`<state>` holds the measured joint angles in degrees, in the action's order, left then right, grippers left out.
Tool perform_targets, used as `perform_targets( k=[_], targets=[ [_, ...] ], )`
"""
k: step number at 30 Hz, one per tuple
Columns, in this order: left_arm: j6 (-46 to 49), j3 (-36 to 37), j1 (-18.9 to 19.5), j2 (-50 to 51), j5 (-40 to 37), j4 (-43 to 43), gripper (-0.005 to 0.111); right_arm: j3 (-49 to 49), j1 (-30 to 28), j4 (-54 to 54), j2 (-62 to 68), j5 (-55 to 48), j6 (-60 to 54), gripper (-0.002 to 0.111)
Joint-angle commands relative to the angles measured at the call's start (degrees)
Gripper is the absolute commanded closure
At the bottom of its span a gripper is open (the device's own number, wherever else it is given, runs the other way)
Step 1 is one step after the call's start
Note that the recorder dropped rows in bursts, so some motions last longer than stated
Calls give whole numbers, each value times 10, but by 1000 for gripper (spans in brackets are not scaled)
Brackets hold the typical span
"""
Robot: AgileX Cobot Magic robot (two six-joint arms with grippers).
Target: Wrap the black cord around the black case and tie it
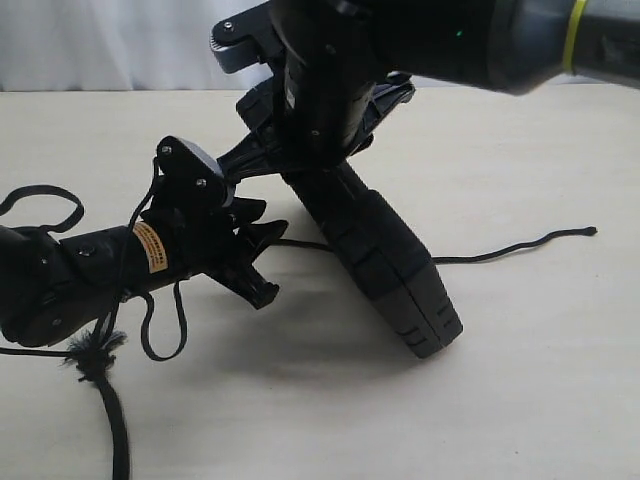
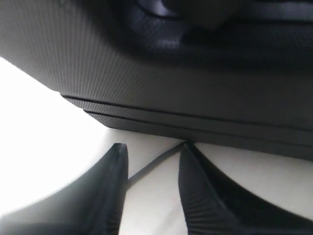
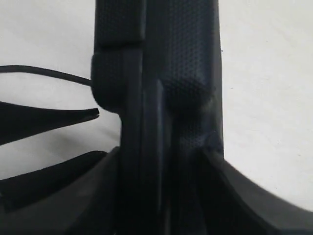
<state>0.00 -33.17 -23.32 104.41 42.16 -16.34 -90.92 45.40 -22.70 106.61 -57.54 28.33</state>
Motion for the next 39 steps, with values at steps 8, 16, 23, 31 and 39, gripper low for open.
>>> perform_targets(
  k=[8,16,23,31,39],
  targets=[
    [0,-5,-1,0,15,6,72,-3,1,12,-74,-11,2,43],
    [0,-5,-1,0,24,6,72,1,1,12,-147,-97,-109,43],
    [0,-5,-1,0,19,3,72,161,1,21,-275,16,-107,43],
    [0,-5,-1,0,6,4,72,451,224,-312,-378,143,211,50],
    [0,-5,-1,0,5,4,72,756,453,-772,-380,-32,842,50]
  ],
)
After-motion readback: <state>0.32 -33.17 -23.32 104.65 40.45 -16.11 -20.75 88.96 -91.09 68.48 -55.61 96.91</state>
